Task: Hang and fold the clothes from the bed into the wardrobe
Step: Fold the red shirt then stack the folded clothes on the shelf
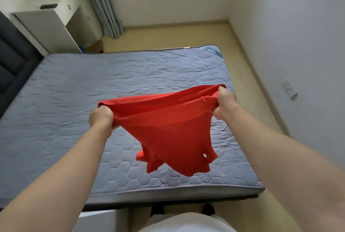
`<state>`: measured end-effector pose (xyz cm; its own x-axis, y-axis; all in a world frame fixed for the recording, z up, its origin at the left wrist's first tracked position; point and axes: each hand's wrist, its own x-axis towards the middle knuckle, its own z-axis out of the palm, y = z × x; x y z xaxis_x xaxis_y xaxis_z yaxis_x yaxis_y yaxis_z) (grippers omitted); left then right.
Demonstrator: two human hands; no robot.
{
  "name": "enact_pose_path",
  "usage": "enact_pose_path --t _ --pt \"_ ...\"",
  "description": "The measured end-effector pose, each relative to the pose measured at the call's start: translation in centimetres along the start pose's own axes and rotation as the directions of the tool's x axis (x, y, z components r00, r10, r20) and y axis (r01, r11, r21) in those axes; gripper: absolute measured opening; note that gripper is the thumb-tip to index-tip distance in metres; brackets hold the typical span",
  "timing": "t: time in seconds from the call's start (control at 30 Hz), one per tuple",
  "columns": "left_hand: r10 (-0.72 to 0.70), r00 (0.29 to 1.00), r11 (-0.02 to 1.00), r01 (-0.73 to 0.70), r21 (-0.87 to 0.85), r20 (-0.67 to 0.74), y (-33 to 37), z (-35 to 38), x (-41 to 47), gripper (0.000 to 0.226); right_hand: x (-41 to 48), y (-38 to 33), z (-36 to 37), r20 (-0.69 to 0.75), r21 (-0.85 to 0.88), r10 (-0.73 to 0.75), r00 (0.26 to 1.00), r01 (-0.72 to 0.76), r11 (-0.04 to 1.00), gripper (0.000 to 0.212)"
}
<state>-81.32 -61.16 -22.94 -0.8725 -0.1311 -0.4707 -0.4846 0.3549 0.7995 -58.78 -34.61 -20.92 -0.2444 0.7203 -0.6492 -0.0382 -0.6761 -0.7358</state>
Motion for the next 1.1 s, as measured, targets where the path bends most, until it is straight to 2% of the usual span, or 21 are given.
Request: enact_pose_path --t 0.03,0.1,0.17,0.2,0.23,0.27,0.33,0.4,0.43,0.5,0.57,0.6,0.67,0.73,0.8,0.83,0.9,1.0,1.07,1.1 --pt "-0.002 1.0 1.0 0.002 -0.001 0.007 -0.1 -0.2 -0.1 0.041 -0.8 -0.7 0.4 0.05 -0.015 0.01 0.999 -0.009 1.0 0.02" --pt "0.031 1.0 0.999 -0.031 0.029 -0.004 -0.4 -0.8 0.0 0.038 -2.3 -2.0 0.8 0.156 -0.163 0.006 0.988 0.019 0.986 0.019" --pt "0.187 0.981 0.952 -0.167 0.255 -0.055 -1.0 -1.8 0.8 0.034 -3.6 -3.2 0.6 0.226 -0.356 -0.004 0.974 0.087 0.93 0.02" --pt "0.284 0.958 0.889 -0.251 0.382 -0.032 -1.2 -2.3 1.2 0.037 -4.0 -3.7 0.5 0.236 -0.458 -0.027 0.971 0.136 0.879 0.022" --pt "0.364 0.93 0.82 -0.347 0.455 0.053 -1.4 -2.5 1.5 0.04 -4.5 -4.3 0.4 0.242 -0.568 -0.066 0.968 0.196 0.799 0.023" --pt "0.405 0.897 0.759 -0.439 0.48 0.179 -1.4 -2.6 1.6 0.042 -4.8 -4.7 0.3 0.243 -0.688 -0.117 0.963 0.256 0.679 0.021" --pt "0.387 0.833 0.613 -0.553 0.565 0.395 -1.2 -2.2 1.2 0.038 -4.9 -5.6 -0.1 0.264 -0.892 -0.225 0.938 0.326 0.312 0.012" --pt "0.318 0.797 0.439 -0.604 0.665 0.513 -1.0 -1.5 0.1 0.029 -5.1 -6.0 -0.5 0.316 -0.947 -0.305 0.898 0.319 -0.042 0.008" --pt "0.294 0.786 0.383 -0.619 0.686 0.544 -0.8 -1.1 -0.6 0.023 -4.9 -6.1 -0.8 0.347 -0.937 -0.338 0.875 0.311 -0.158 0.008" --pt "0.267 0.784 0.331 -0.62 0.711 0.56 -0.4 -0.5 -1.8 0.007 -4.7 -5.8 -1.2 0.381 -0.916 -0.383 0.841 0.289 -0.278 0.008" --pt "0.237 0.8 0.32 -0.599 0.734 0.55 0.2 0.1 -2.5 0.018 -4.5 -5.6 -1.7 0.388 -0.901 -0.405 0.828 0.25 -0.353 0.008" --pt "0.229 0.814 0.322 -0.581 0.748 0.533 0.5 0.3 -2.7 0.027 -4.3 -5.6 -1.9 0.388 -0.891 -0.408 0.826 0.225 -0.394 0.009" --pt "0.221 0.84 0.395 -0.541 0.743 0.495 0.9 0.7 -3.1 0.039 -4.3 -5.8 -2.4 0.384 -0.878 -0.424 0.82 0.183 -0.442 0.013" --pt "0.154 0.848 0.617 -0.483 0.622 0.506 1.2 1.1 -3.3 0.04 -4.0 -6.3 -2.9 0.378 -0.869 -0.443 0.813 0.146 -0.473 0.022" --pt "0.042 0.86 0.865 -0.286 0.411 0.509 2.0 1.3 -3.4 0.029 -3.8 -6.8 -3.4 0.357 -0.872 -0.474 0.805 0.105 -0.478 0.029" --pt "0.018 0.876 0.933 -0.189 0.308 0.482 2.5 1.5 -3.4 0.019 -3.7 -7.1 -3.6 0.335 -0.879 -0.483 0.809 0.084 -0.469 0.031" --pt "-0.004 0.924 0.994 -0.038 0.103 0.382 3.6 1.6 -3.5 0.01 -3.6 -7.6 -4.0 0.277 -0.899 -0.489 0.827 0.044 -0.435 0.03" --pt "-0.056 0.962 0.972 0.113 -0.204 0.268 5.1 2.3 -3.1 0.027 -3.6 -8.2 -4.7 0.224 -0.914 -0.493 0.841 0.005 -0.406 0.024" --pt "-0.045 0.973 0.968 0.099 -0.23 0.228 5.8 2.8 -3.2 0.029 -3.7 -8.5 -4.9 0.216 -0.914 -0.504 0.836 -0.009 -0.406 0.017" --pt "-0.017 0.983 0.985 0.048 -0.167 0.184 5.9 3.1 -3.3 0.028 -3.7 -8.6 -4.9 0.215 -0.913 -0.51 0.833 -0.015 -0.408 0.014"
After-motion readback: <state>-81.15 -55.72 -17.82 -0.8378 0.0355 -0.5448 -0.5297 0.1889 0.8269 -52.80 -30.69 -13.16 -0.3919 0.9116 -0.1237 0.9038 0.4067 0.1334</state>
